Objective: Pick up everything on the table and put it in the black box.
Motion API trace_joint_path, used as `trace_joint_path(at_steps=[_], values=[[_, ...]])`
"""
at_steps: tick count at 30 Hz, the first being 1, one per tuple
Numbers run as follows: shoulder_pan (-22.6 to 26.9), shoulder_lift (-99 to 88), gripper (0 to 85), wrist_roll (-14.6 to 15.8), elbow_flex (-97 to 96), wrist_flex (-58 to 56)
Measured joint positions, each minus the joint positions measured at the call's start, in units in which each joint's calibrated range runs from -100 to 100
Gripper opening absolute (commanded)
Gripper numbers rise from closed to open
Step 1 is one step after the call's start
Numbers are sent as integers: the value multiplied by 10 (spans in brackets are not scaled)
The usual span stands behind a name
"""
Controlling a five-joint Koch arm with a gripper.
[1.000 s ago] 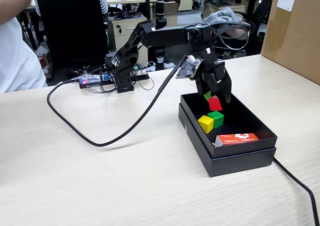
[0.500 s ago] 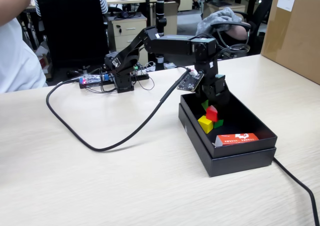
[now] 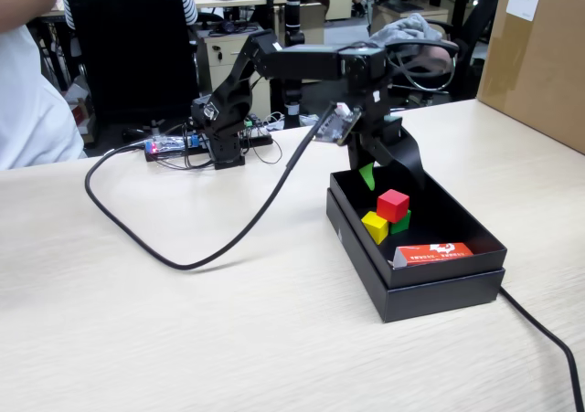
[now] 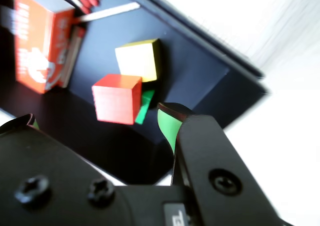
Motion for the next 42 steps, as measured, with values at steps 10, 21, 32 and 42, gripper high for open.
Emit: trace_joint_path(at_steps=[10,21,32,42], values=[[-52,-440,473,-17,-355,151],[-145,-782,473,-62,-623,276],[-184,-1005,517,-65,-841,362],[-186,-1020,525,-44,-921,421]])
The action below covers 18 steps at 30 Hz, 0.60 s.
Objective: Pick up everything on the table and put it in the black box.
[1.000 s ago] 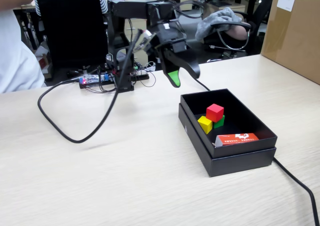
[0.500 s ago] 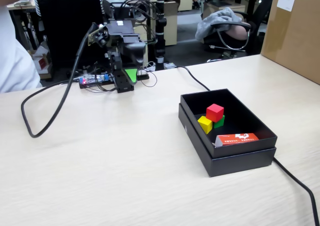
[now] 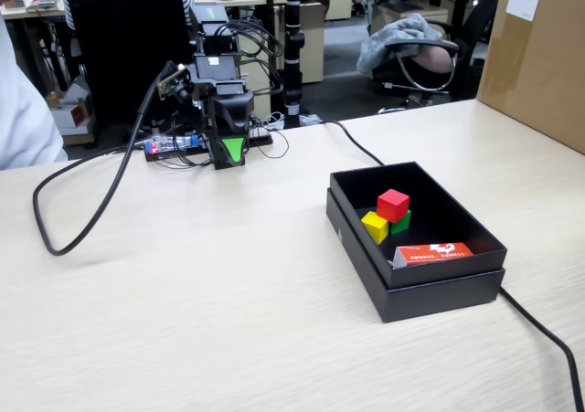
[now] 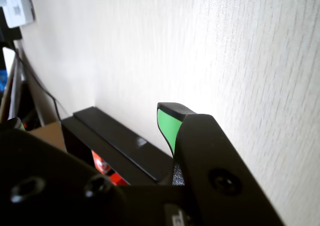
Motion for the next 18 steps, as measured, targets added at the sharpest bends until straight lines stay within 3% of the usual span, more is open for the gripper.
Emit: trace_joint_path(at_steps=[18], values=[[-5,-1,527,-7,-304,350]])
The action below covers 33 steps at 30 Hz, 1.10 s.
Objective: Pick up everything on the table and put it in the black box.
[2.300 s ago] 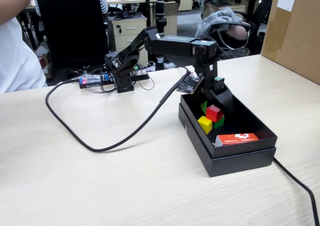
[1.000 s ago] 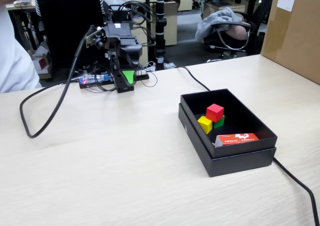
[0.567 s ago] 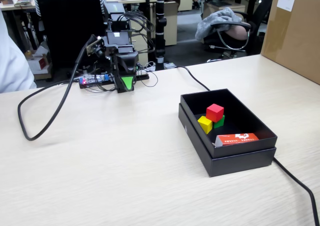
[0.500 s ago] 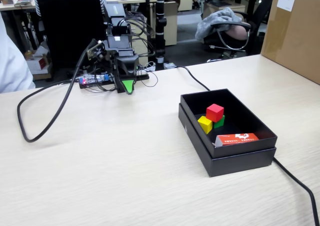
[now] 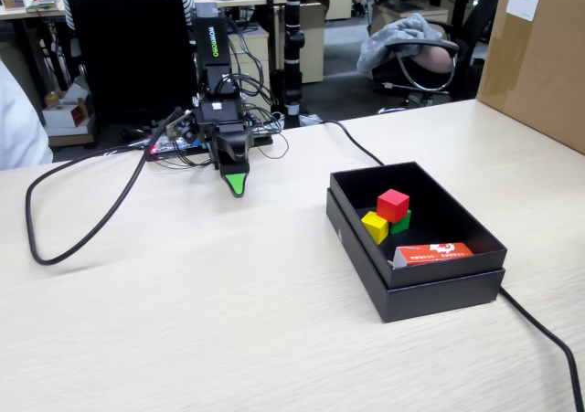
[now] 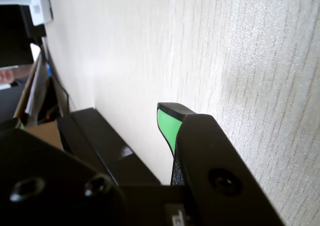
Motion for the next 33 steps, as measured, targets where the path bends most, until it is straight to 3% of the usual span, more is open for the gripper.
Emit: trace_joint_path(at_steps=[10,33], values=[[-11,-4,527,-4,-119,108],[2,-8,504,-6,-121,3]])
